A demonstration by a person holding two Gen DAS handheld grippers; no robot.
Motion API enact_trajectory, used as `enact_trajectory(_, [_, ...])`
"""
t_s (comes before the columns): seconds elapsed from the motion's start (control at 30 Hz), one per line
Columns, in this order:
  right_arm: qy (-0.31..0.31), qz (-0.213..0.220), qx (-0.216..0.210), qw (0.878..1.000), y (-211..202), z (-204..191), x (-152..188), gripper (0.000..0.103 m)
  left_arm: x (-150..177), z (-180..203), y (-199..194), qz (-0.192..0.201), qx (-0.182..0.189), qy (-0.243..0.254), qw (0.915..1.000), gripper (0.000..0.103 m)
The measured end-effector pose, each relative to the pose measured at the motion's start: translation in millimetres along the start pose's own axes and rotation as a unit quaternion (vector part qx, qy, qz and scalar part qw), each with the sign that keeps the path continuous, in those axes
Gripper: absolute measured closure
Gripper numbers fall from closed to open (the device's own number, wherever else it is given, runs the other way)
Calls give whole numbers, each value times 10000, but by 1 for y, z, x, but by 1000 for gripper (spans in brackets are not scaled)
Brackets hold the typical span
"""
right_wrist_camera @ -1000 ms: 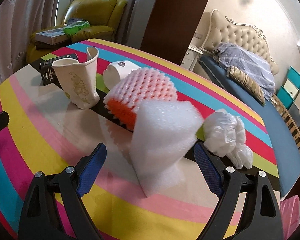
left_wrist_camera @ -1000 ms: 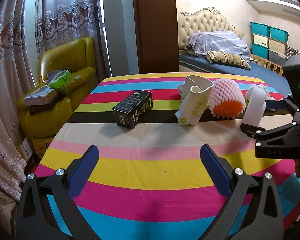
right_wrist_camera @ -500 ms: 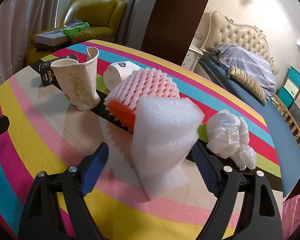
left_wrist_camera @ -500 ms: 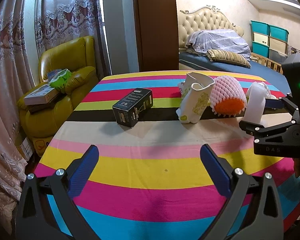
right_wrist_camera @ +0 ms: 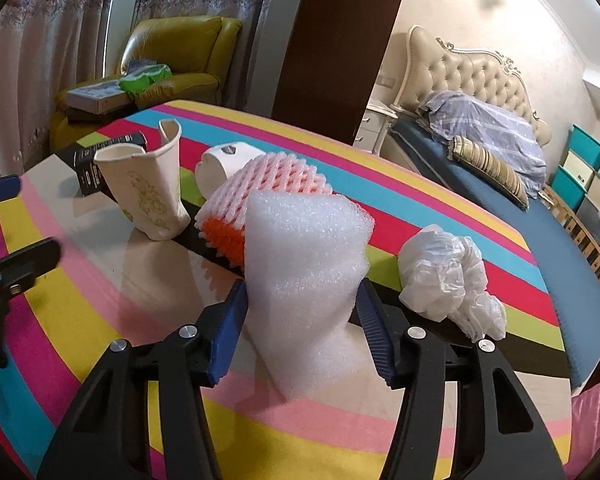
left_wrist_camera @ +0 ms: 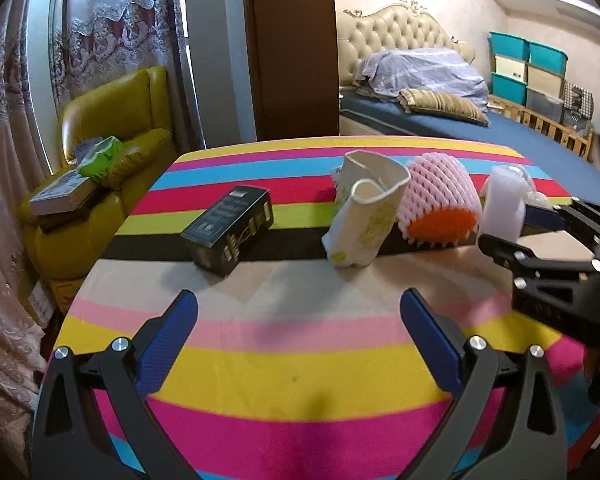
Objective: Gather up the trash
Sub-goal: 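Grasp the white foam sheet with the right gripper while the left gripper grasps the paper cup, then carry the foam sheet and paper cup to the pink bin and release both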
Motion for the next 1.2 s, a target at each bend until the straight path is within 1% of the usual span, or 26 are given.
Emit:
enact_trajectory(0.13, [213,163,-35,9996,-9,9,-2,50,-17,19,14,-121,51,214,9997,5])
enact_trajectory(0.3, [361,234,-90,9990,-18,17,-2,50,-37,35,41,-210,228,106,9995,6])
enact_trajectory(0.33, [387,239,-98,9989,-20,19,-2,50,-40,39,47,-218,221,121,9994,8])
enact_trajectory(0.37, [413,243,-105,9988,-21,20,0,50,-43,43,53,-234,214,165,9994,17])
enact_trajectory(0.4, [425,241,-116,9987,-22,21,1,50,-45,46,56,-264,237,204,9992,29])
enact_trajectory(0.43, [435,241,-120,9987,-23,21,3,50,-46,51,60,-305,287,240,9988,36])
enact_trajectory(0.47, [449,244,-122,9986,-24,22,4,50,-46,55,63,-345,343,263,9985,50])
enact_trajectory(0.5, [467,248,-128,9985,-25,23,6,50,-46,58,64,-363,350,269,9984,55])
enact_trajectory(0.6, [519,260,-129,9982,-27,27,9,50,-46,64,57,-230,492,205,9983,56])
enact_trajectory(0.7, [553,289,-124,9980,-32,29,12,50,-48,67,42,11,437,278,9987,56])
enact_trajectory(0.87, [629,389,-84,9972,-46,37,15,50,-50,73,20,230,541,316,9978,56])
enact_trajectory(1.0, [706,459,4,9965,-55,49,18,50,-49,84,5,321,678,386,9964,56])
enact_trajectory(1.2, [903,505,176,9945,-67,75,28,50,-47,115,-9,403,919,601,9931,56])
Point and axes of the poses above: each gripper's, at about its wrist camera, not at the fingertips, and y roughly the way its jaws point, z to its right, x to its underside, the point moved 9 cm from there along y, roughly the way its jaws point, and after that the axes turned 3 degrees about -x, right-handed, at the moved point
